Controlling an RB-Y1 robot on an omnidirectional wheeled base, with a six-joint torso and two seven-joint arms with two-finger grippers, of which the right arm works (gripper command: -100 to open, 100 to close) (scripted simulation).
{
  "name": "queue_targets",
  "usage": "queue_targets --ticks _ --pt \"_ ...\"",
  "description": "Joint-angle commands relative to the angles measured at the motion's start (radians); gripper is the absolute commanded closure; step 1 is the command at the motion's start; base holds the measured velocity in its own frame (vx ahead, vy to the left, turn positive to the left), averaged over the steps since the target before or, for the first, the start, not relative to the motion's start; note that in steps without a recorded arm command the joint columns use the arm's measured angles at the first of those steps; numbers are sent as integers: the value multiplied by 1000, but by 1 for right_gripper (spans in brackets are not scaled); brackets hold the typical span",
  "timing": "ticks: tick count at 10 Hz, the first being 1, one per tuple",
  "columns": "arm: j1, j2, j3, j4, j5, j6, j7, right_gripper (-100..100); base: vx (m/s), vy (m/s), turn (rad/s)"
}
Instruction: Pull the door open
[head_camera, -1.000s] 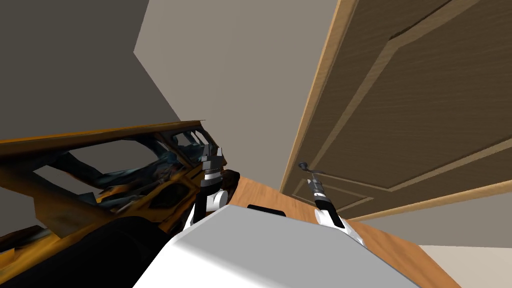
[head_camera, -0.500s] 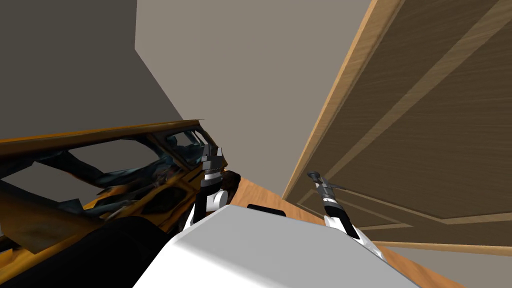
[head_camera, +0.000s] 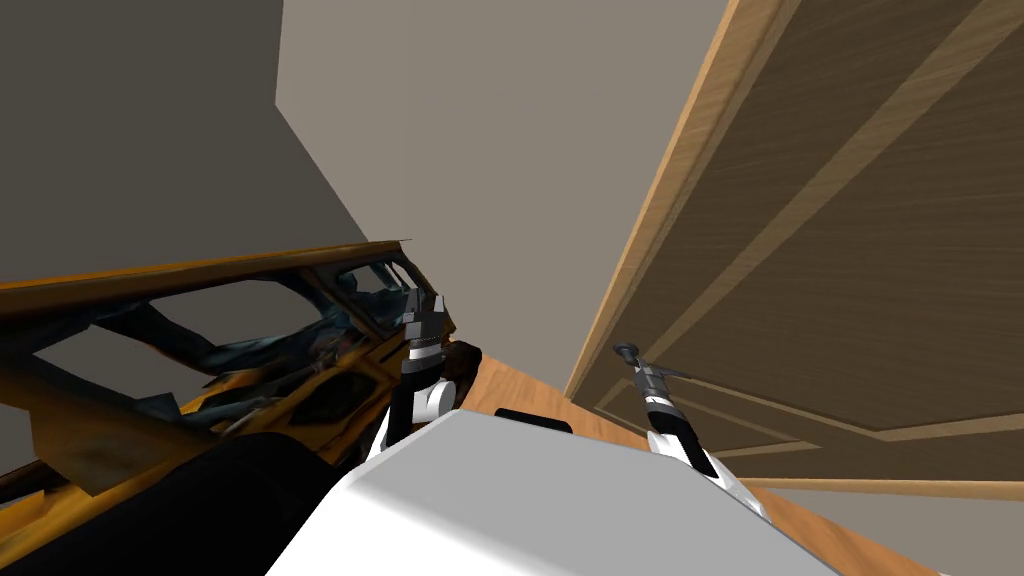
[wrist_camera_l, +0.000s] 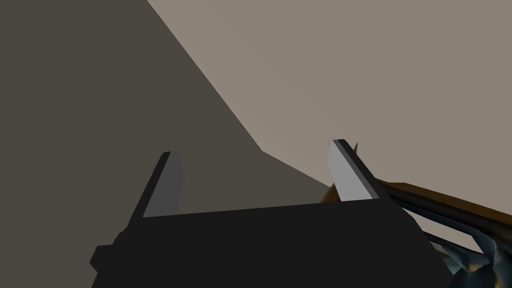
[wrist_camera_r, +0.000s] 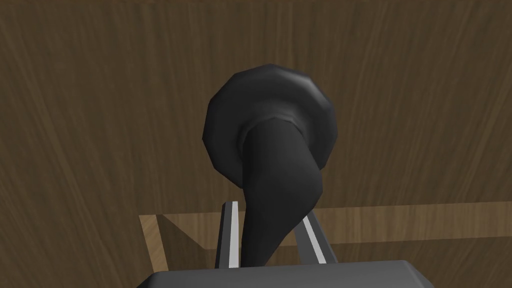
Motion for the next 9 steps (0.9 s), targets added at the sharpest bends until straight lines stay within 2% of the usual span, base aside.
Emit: queue_targets --ticks 1,2,4,9 --pt "-1 -1 -1 -1 0 -2 1 100 0 0 0" --pt "13 -14 14 -3 4 -13 -19 100 -111 -30 128" --pt "23 -27 27 -7 7 -24 -35 100 -180 -56 145" --pt "66 -77 77 -19 20 -69 -100 100 -234 -54 152"
